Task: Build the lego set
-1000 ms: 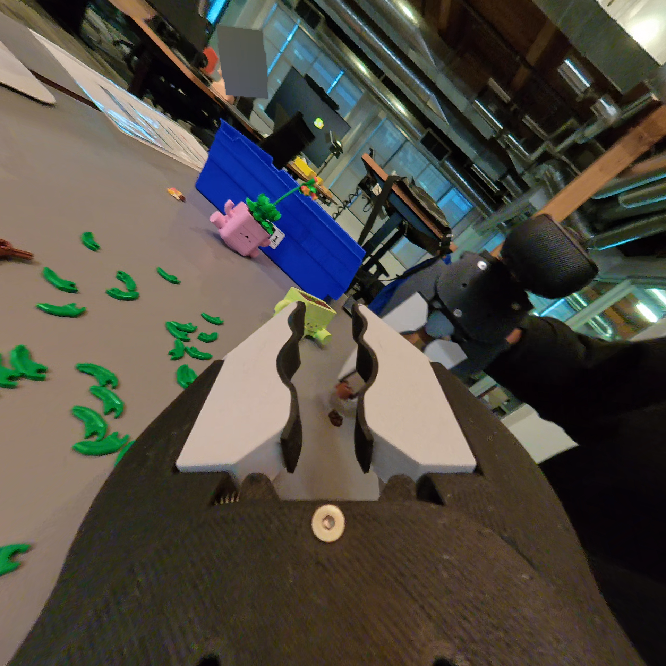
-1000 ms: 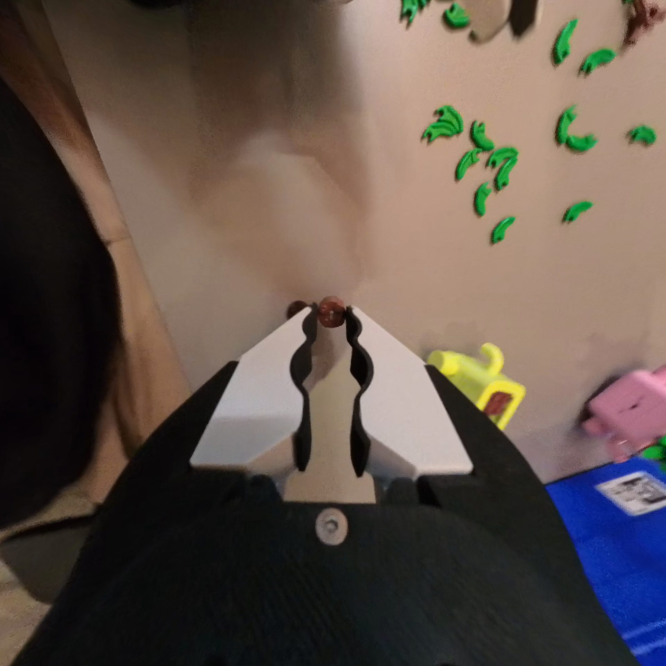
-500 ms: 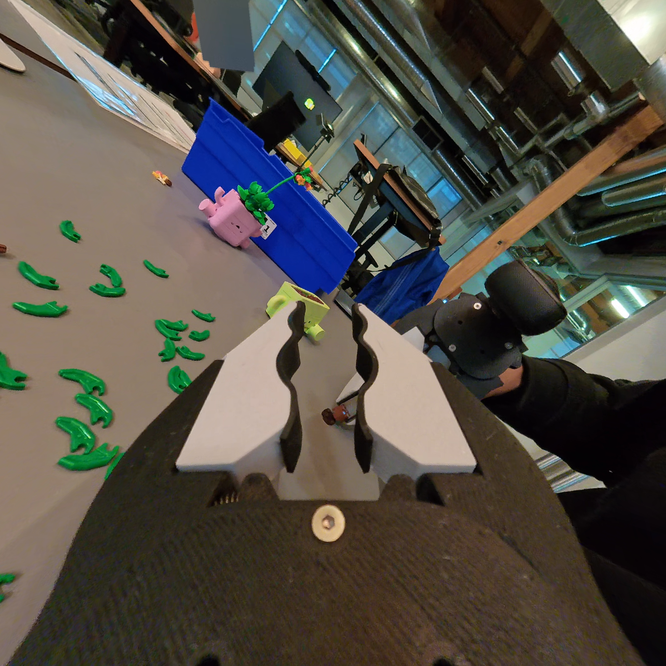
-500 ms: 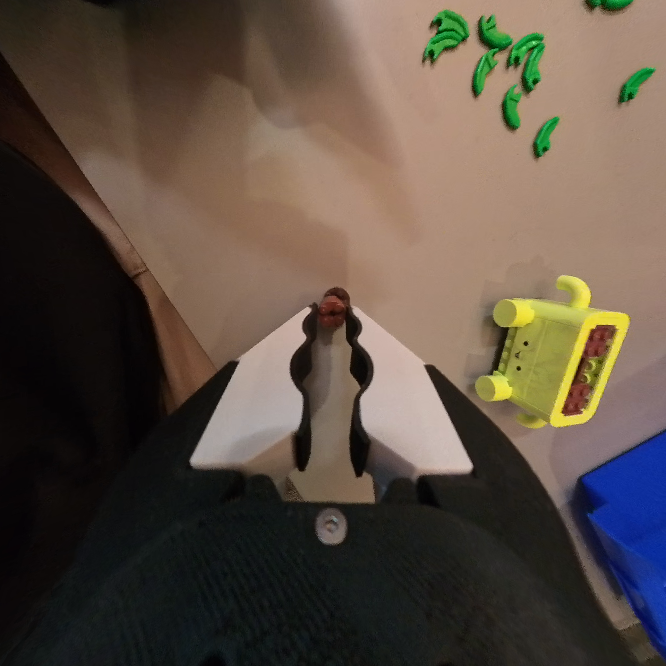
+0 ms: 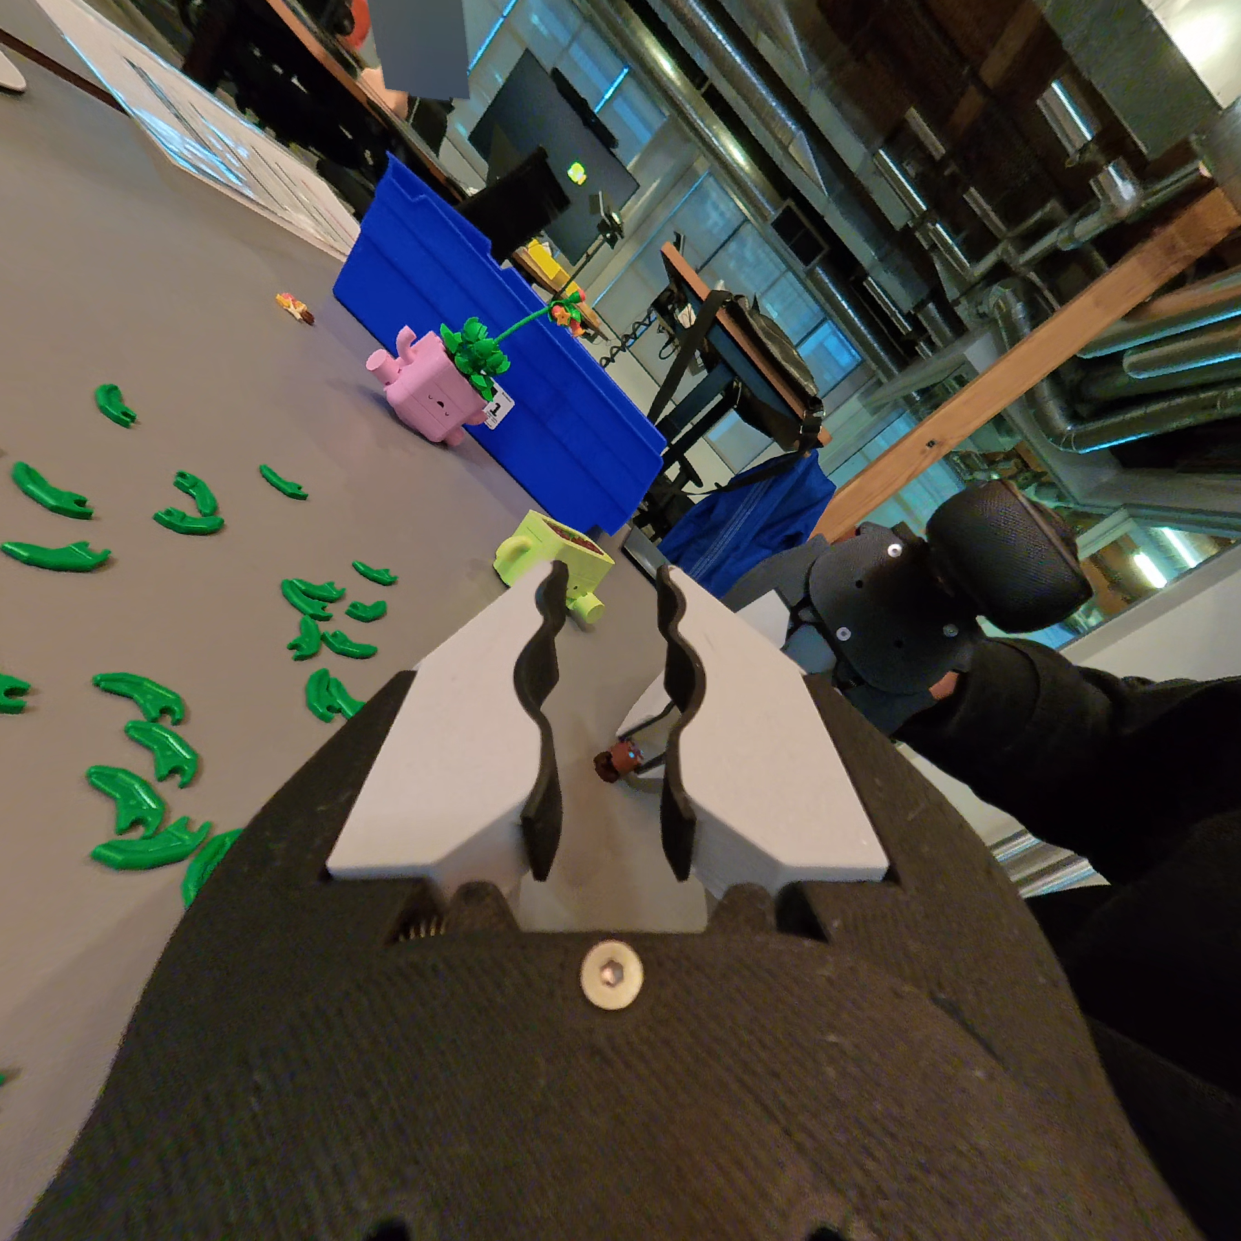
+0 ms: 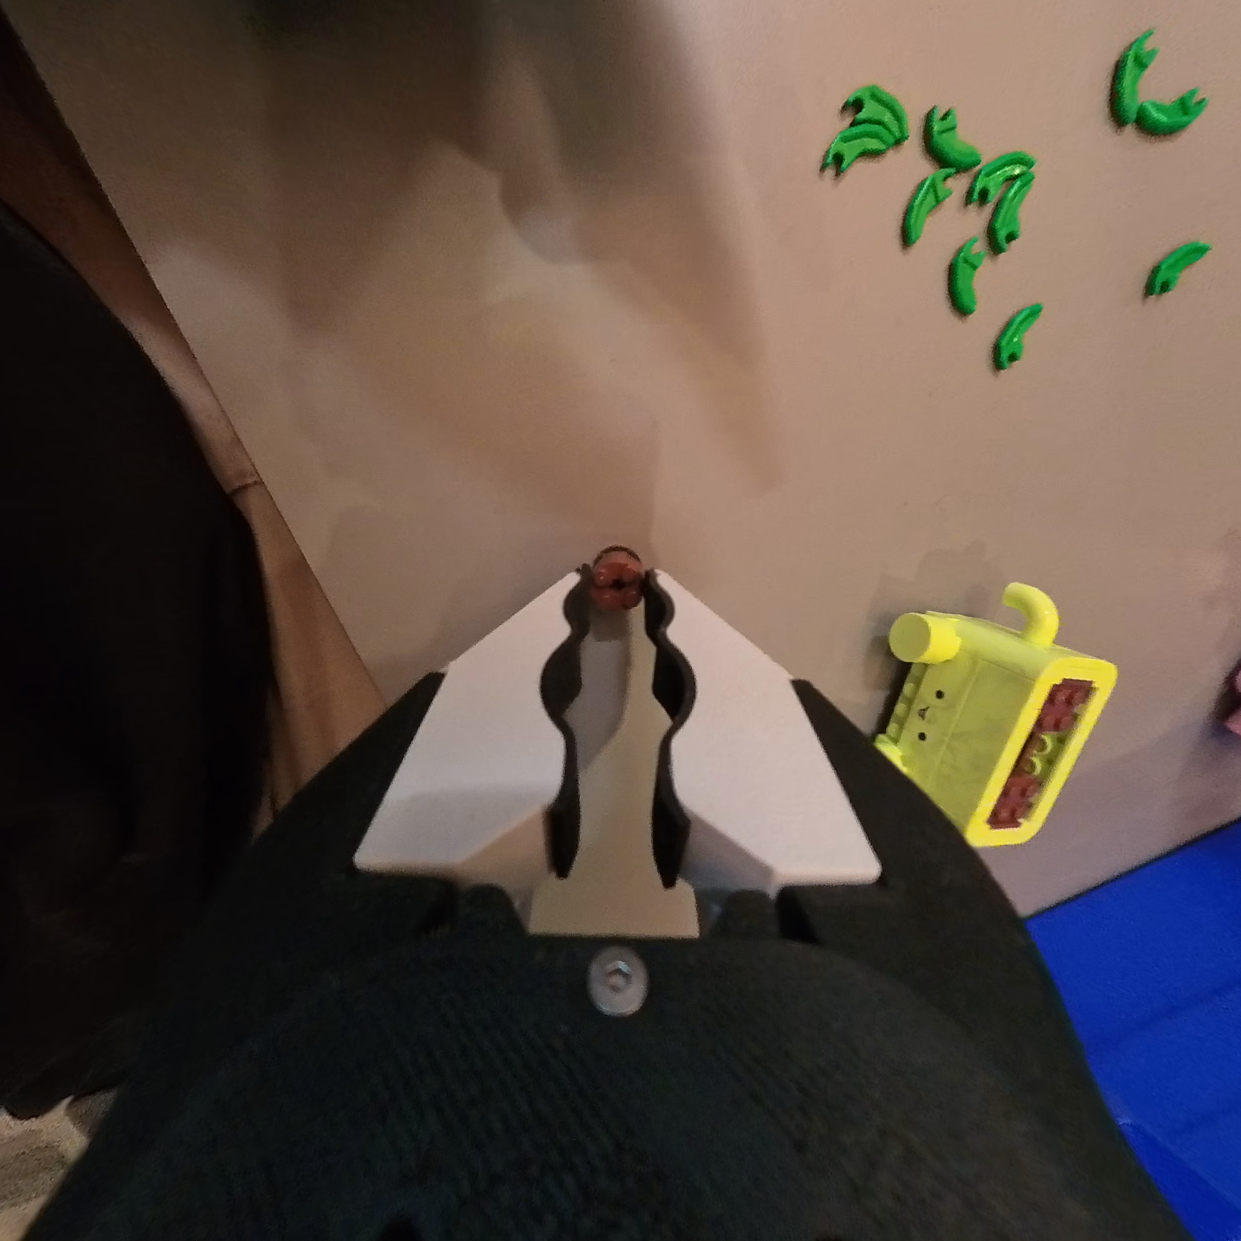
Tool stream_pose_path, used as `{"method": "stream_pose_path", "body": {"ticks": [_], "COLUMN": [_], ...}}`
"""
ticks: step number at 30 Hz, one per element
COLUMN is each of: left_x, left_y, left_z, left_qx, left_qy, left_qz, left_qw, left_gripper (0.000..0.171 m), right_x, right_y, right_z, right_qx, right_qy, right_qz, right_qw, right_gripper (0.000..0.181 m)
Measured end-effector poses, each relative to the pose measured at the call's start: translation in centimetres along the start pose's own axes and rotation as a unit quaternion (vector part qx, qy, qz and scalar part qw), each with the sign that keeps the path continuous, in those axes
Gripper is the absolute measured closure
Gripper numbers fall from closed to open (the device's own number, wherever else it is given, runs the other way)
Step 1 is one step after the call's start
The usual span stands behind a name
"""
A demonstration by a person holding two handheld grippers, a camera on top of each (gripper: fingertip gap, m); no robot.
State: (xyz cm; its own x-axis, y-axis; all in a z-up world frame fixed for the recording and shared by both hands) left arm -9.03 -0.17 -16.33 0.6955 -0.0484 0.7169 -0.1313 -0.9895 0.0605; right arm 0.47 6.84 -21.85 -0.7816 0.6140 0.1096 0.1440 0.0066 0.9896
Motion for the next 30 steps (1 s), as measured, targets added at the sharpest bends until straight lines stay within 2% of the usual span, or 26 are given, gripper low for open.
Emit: {"method": "stream_pose_path", "body": {"ticks": [30], "left_x": [-0.01], "left_y": [-0.29], "left_z": [0.35], "left_qx": [-0.009], "left_qy": [0.012], "left_qz": [0.007], "left_qw": [1.0], "left_gripper": [0.146], "right_x": [0.15], "right_y": [-0.54], "right_z": [-0.34], "right_qx": [-0.021], "right_qy": [0.022], "right_qz": [-0.041], "right_qw": [0.999], "right_gripper": [0.167]}}
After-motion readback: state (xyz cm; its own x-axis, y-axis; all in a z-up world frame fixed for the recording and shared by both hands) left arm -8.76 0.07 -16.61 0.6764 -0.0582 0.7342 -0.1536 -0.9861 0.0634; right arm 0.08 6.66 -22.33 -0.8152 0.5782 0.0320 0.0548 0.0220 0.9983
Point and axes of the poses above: each gripper's, where its closed fingertips meet, y back along the fingers, z out of its underside, x = y × z across the jaws, the point moved 3 cm from there along y, back along the fingers, and after that the axes turned 10 degrees about -x, right-handed, at the moved point
